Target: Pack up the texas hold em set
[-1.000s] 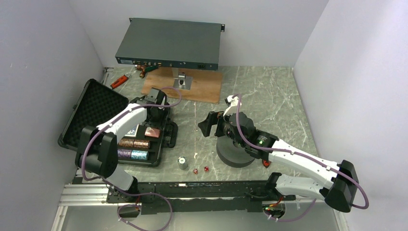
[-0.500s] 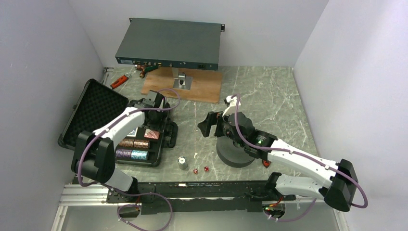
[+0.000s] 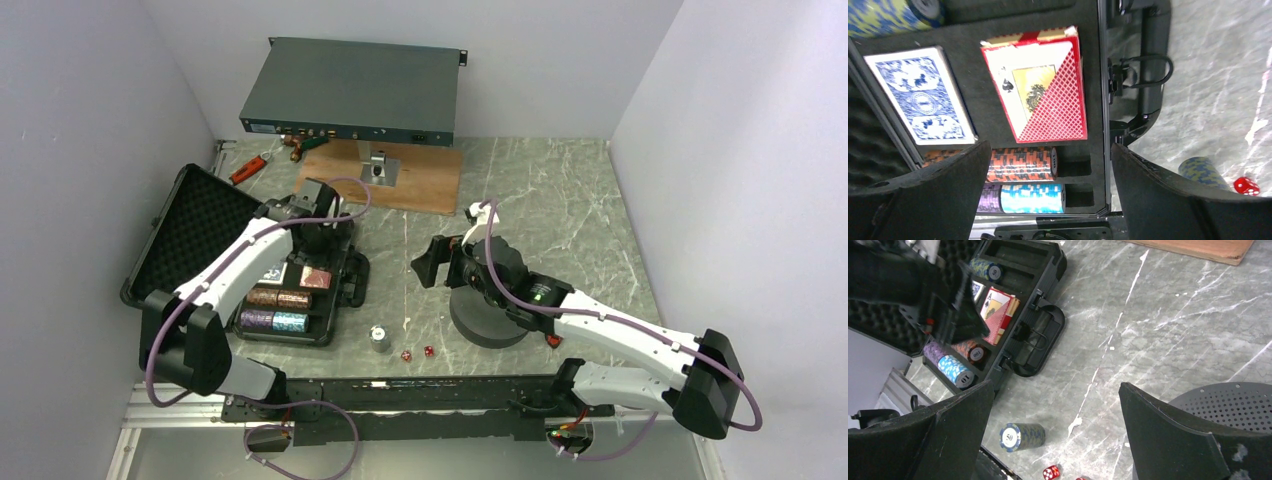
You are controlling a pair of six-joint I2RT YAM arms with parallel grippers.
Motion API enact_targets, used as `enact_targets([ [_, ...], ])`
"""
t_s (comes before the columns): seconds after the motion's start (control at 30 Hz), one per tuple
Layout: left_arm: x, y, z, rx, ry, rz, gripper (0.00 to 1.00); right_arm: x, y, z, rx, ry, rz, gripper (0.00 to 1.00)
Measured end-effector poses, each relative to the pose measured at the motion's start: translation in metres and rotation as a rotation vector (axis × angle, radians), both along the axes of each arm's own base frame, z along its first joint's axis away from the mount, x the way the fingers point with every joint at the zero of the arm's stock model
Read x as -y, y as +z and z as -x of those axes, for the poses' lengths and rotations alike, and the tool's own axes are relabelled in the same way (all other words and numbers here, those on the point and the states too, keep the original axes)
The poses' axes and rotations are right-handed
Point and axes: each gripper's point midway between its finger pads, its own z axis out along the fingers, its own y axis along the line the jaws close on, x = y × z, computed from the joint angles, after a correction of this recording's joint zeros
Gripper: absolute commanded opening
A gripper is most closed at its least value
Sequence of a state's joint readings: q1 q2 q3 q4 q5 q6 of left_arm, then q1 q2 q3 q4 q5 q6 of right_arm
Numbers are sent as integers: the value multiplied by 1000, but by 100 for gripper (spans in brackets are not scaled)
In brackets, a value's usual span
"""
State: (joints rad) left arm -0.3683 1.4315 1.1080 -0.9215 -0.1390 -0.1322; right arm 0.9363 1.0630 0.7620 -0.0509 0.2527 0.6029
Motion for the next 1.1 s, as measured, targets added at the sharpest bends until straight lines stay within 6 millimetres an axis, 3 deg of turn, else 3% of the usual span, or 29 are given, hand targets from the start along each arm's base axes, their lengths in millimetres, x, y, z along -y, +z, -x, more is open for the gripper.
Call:
enact_targets([
  [0.13, 4, 26, -15, 85, 10, 24, 61, 1, -6, 1, -5, 0, 6, 100],
  [0.27, 6, 41, -27, 140, 23, 35, 50, 3, -7, 2, -2, -1, 1, 100],
  [0.43, 7, 37, -39, 162, 56, 27, 35, 5, -2, 4, 12, -2, -20, 100],
  [0.63, 9, 25, -58, 212, 128, 46, 3, 8, 4, 6, 27, -4, -38, 100],
  [1.1, -5, -13, -67, 318, 255, 69, 0, 18, 4, 6, 45, -27, -33, 100],
])
